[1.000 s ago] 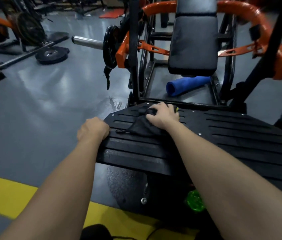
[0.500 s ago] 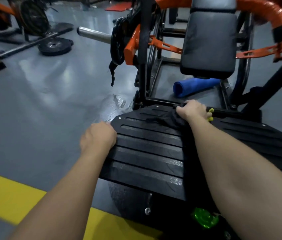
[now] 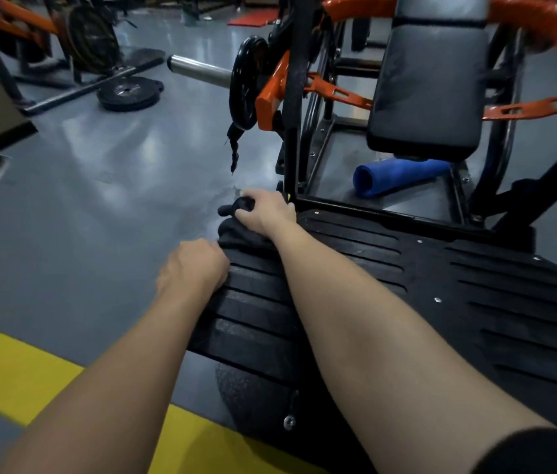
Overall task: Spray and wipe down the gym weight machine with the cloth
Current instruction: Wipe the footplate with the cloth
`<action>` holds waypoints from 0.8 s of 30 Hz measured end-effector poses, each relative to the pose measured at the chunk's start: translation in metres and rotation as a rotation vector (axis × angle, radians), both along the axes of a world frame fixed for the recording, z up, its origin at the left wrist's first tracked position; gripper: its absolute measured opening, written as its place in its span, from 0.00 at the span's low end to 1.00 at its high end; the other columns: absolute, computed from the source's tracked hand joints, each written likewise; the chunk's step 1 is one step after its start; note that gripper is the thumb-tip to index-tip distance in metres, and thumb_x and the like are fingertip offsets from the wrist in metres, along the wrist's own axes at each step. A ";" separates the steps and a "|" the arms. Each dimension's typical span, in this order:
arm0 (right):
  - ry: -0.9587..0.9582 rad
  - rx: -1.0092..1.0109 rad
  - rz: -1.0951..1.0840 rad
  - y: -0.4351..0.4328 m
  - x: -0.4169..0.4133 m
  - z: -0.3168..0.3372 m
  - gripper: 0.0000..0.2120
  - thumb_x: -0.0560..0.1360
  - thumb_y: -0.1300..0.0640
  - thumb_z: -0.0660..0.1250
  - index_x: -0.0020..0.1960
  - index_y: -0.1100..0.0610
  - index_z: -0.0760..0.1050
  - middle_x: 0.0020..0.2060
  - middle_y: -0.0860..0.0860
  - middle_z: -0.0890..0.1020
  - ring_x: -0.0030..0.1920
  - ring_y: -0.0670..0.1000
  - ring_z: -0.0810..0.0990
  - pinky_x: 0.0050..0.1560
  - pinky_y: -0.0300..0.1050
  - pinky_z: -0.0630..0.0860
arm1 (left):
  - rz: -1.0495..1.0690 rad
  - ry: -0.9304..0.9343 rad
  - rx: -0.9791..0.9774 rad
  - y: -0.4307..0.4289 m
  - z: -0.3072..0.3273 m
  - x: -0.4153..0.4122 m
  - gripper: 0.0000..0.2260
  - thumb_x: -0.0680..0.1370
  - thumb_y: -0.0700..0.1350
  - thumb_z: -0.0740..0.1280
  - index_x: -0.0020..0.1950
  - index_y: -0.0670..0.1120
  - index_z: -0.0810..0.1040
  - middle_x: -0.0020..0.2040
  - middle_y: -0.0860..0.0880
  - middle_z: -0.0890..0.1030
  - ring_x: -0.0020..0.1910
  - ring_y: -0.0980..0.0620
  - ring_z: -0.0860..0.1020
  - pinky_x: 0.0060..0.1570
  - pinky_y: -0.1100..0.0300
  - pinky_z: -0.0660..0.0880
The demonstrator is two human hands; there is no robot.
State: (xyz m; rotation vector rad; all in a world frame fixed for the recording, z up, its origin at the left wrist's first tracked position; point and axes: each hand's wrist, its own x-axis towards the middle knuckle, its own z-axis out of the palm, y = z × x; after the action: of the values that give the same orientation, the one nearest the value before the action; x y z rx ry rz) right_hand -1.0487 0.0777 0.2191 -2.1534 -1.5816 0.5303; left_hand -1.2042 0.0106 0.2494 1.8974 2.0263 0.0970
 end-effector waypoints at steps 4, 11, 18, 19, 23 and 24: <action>-0.054 0.002 -0.115 -0.031 0.045 -0.002 0.18 0.77 0.45 0.65 0.66 0.41 0.76 0.67 0.50 0.75 0.72 0.57 0.67 0.69 0.64 0.64 | 0.004 0.010 0.009 -0.005 0.003 0.002 0.23 0.85 0.52 0.53 0.70 0.40 0.76 0.69 0.37 0.76 0.66 0.34 0.76 0.63 0.46 0.72; -0.109 -0.090 -0.478 -0.110 0.147 -0.006 0.20 0.77 0.44 0.66 0.68 0.42 0.76 0.68 0.52 0.75 0.71 0.60 0.69 0.69 0.59 0.66 | 0.010 -0.005 0.028 -0.008 0.004 0.000 0.22 0.85 0.52 0.53 0.69 0.40 0.76 0.68 0.38 0.77 0.65 0.35 0.76 0.62 0.47 0.73; -0.174 -0.179 -0.654 -0.090 0.154 -0.008 0.21 0.74 0.45 0.64 0.67 0.43 0.75 0.67 0.53 0.76 0.71 0.60 0.68 0.67 0.64 0.64 | 0.016 -0.048 0.036 0.003 -0.008 -0.001 0.21 0.85 0.51 0.53 0.67 0.42 0.78 0.67 0.38 0.77 0.65 0.34 0.76 0.62 0.47 0.73; -0.181 -0.196 -0.667 -0.083 0.151 -0.007 0.22 0.74 0.46 0.64 0.68 0.44 0.75 0.68 0.54 0.76 0.71 0.60 0.68 0.67 0.64 0.64 | 0.019 -0.051 0.033 0.004 -0.010 -0.001 0.21 0.85 0.51 0.53 0.67 0.42 0.78 0.68 0.38 0.77 0.65 0.34 0.76 0.62 0.47 0.73; -0.163 -0.182 -0.603 -0.052 0.119 -0.007 0.24 0.76 0.45 0.64 0.71 0.46 0.74 0.71 0.55 0.73 0.72 0.61 0.66 0.68 0.63 0.63 | 0.022 -0.014 0.019 0.008 -0.012 0.000 0.19 0.84 0.48 0.55 0.68 0.42 0.77 0.68 0.39 0.77 0.65 0.36 0.76 0.61 0.48 0.72; -0.123 -0.155 -0.539 -0.046 0.102 -0.005 0.23 0.76 0.44 0.64 0.71 0.45 0.74 0.71 0.55 0.73 0.73 0.61 0.65 0.69 0.62 0.63 | 0.017 0.000 0.018 0.007 -0.012 0.000 0.19 0.84 0.47 0.55 0.68 0.42 0.77 0.68 0.39 0.77 0.65 0.36 0.76 0.61 0.48 0.72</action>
State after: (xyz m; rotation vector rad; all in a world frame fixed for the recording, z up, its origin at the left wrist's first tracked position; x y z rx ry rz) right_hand -0.9465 0.0320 0.2139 -2.6341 -0.9657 0.3554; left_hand -1.2042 0.0174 0.2379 1.8919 2.0483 0.1201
